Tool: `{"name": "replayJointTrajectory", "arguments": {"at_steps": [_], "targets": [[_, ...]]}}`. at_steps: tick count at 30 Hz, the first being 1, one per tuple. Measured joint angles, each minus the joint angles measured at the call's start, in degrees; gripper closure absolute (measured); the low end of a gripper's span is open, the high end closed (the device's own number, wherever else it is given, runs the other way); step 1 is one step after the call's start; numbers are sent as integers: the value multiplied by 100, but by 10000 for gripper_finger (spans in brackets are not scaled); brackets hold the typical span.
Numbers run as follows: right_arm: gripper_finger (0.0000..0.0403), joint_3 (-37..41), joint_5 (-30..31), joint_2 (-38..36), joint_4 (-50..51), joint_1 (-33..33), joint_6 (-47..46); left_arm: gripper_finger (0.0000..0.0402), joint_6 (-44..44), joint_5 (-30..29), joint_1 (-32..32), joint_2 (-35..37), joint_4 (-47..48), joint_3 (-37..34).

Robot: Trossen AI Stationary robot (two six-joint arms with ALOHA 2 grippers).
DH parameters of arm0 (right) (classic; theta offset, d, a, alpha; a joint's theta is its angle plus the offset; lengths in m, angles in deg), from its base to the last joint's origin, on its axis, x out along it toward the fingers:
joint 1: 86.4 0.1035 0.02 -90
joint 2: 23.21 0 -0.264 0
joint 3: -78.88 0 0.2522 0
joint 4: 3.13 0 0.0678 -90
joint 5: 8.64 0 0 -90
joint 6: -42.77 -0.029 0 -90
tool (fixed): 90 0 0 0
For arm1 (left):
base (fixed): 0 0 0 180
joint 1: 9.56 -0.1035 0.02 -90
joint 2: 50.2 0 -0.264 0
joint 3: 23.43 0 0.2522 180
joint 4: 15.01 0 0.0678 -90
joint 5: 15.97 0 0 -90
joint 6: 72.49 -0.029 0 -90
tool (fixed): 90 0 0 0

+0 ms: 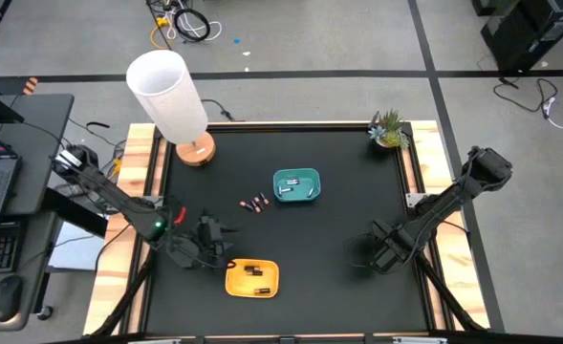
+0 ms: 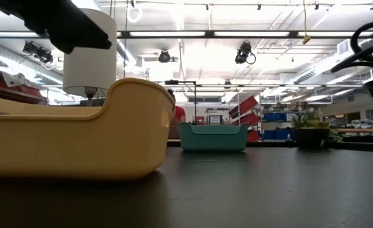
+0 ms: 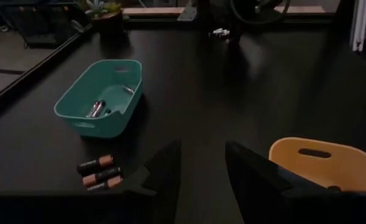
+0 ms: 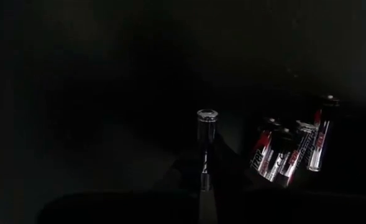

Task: Sort batteries
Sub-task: Put the silver battery into the blue bin

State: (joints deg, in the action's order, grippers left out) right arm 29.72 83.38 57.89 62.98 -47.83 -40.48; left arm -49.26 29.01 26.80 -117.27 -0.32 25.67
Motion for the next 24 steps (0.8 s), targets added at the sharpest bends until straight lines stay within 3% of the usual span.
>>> {"name": "replayJointTrajectory", "arguments": {"at_steps": [2, 7, 13, 18, 24], "targets": [[394, -66, 142, -37, 81, 2, 76, 261, 4, -36, 18, 22, -24, 0], [396, -196, 1446, -205, -184, -106, 248, 261, 80, -59, 20, 33, 12, 0], [397, -197, 2377, -308, -1158, -737, 1382, 261, 87, -168, 2, 35, -33, 0], [397, -199, 2479, -314, -2639, -1591, 3112, 261, 108, -166, 1, 35, -92, 0], [396, -208, 1696, -387, -5035, -2797, 5179, 261, 222, -164, 51, 35, -85, 0]]}}
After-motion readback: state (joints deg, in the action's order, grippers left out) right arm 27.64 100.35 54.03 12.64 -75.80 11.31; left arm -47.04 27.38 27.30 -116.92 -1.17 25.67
